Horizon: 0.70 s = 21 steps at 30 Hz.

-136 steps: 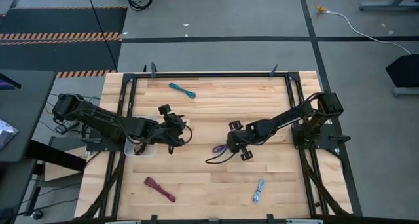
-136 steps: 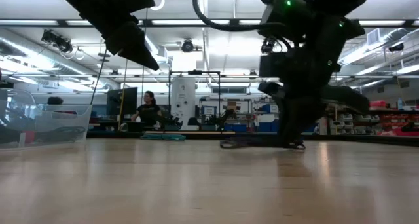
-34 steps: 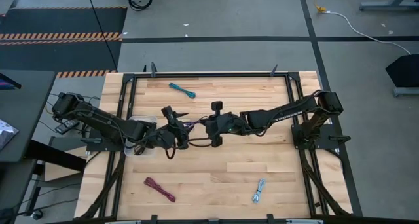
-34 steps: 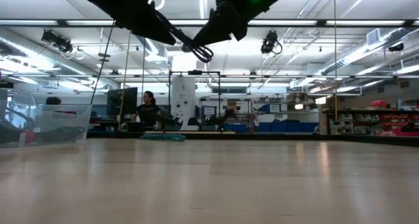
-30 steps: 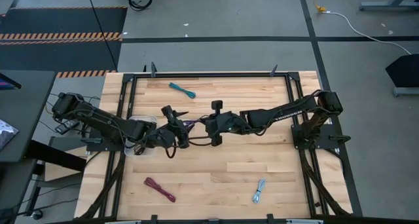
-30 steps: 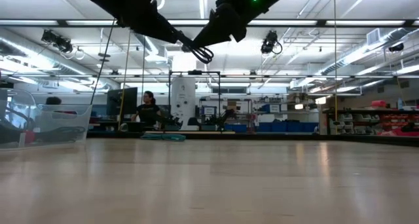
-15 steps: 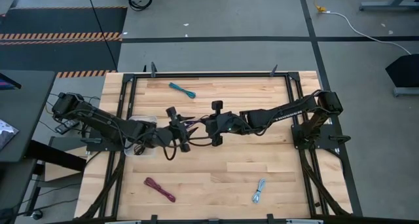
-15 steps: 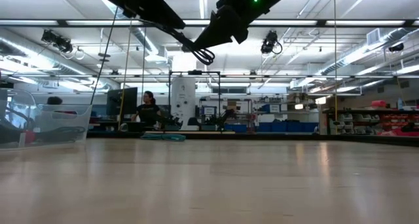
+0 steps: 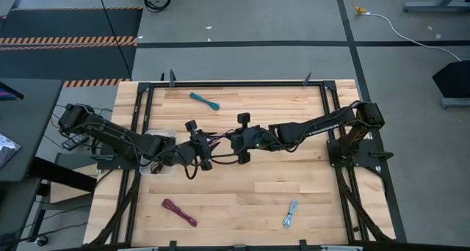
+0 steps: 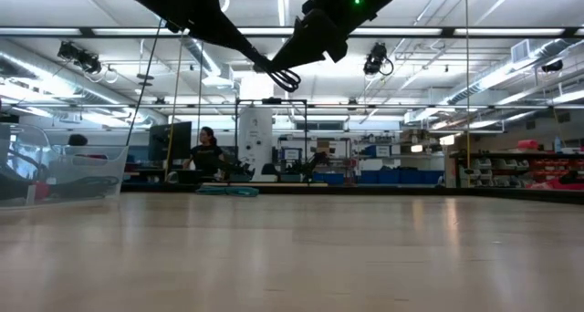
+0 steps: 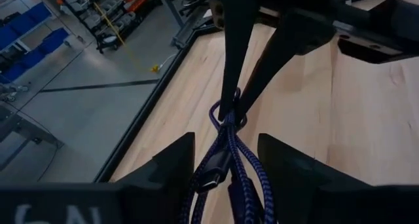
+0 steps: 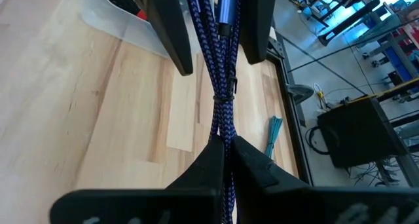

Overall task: Pick and place USB-C Cables
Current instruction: Put the purple black charger cable into the transparent bin

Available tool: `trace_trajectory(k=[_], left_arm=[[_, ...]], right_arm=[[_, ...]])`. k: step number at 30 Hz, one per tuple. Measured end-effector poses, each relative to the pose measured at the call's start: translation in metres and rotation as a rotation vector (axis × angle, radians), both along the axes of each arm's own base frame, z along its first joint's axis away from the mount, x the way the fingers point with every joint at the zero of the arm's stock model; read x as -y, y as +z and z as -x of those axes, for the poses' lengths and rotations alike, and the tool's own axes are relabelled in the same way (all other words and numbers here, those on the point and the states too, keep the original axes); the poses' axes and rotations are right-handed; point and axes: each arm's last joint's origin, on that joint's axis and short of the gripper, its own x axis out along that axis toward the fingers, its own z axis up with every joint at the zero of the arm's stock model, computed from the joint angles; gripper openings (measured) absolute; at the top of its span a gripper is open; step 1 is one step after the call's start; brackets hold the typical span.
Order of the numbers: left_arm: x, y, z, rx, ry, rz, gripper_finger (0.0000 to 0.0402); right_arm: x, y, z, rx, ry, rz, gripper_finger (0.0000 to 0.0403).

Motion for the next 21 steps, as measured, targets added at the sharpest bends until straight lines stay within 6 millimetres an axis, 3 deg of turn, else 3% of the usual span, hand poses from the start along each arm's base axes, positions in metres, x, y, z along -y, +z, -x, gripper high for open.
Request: trace_trajectory(k=[8,12,16,21], left_arm=[[-0.0001,0.0,0.0,-0.003,-0.001,-0.004,0.0166],[0.0003,-0.0012,0.0002,-0.019,-0.022,0.0,0.0118],[-0.0002,-0.0005,0.0005,-0.02,-0.02,-0.007,0.0034],[-0.0004,0.0056,-0.0005,-0.013,0.009,-0.019,0.0031]], right_arm=[[0.0,0.0,0.0,0.0,0.0,0.0,0.002],[0.0,-0.0002,0.0,-0.001,0.0,0.0,0.0021],[0.0,-0.0002,0.0001,-0.001,0.0,0.0,0.0024],[0.0002,0.0004,-0.0003,0.006,-0.003,0.001,0.0039]])
